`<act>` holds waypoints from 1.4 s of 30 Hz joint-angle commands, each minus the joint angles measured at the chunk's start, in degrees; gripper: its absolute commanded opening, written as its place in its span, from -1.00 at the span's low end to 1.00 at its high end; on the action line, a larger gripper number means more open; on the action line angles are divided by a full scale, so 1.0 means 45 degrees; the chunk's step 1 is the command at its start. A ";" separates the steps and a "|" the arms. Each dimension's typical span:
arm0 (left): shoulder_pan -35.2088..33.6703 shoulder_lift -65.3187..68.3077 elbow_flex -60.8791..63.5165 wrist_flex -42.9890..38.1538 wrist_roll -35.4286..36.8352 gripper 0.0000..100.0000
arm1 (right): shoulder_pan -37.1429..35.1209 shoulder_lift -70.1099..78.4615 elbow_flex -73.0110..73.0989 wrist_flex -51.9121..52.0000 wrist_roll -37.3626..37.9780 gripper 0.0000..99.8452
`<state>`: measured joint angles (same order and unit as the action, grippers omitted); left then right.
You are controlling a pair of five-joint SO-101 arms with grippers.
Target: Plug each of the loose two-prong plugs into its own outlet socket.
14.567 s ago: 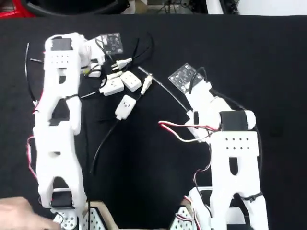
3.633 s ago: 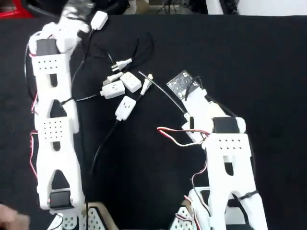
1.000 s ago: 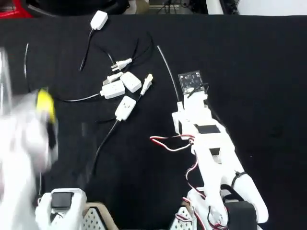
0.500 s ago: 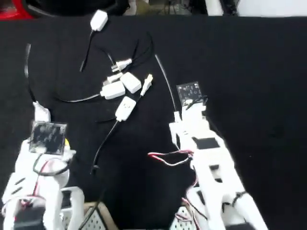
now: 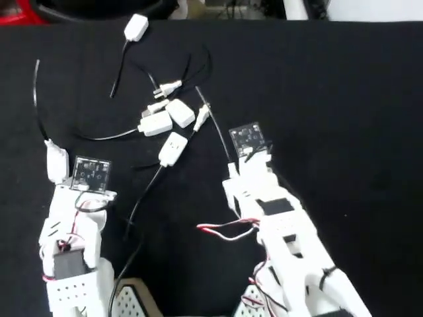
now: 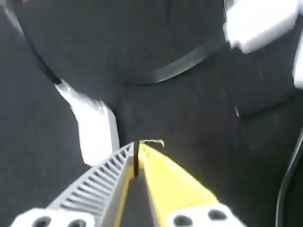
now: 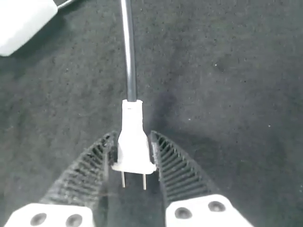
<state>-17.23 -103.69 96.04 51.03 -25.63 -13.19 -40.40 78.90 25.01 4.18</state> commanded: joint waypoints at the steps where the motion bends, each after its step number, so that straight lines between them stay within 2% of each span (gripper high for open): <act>1: -0.0088 -0.0098 0.0303 -0.0254 -0.0039 -0.93 | -0.0156 -0.0264 -0.0029 -0.0234 -0.0020 -0.98; 17: -0.0010 -0.0078 0.0303 -0.0254 0.0000 -0.93 | 0.0313 0.0225 -0.0147 -0.0762 0.0000 -0.98; 27: -0.0010 -0.0078 0.0303 -0.0254 0.0000 -0.93 | 0.0879 0.3468 -0.2706 0.0840 -0.0391 -0.98; 42: -0.0068 -0.0078 0.0303 -0.0254 0.0000 -0.93 | 0.0840 0.3546 -0.2784 0.0879 -0.0391 -0.98</act>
<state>-17.23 -103.78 96.31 51.03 -25.63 -10.46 -24.40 69.32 28.62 3.03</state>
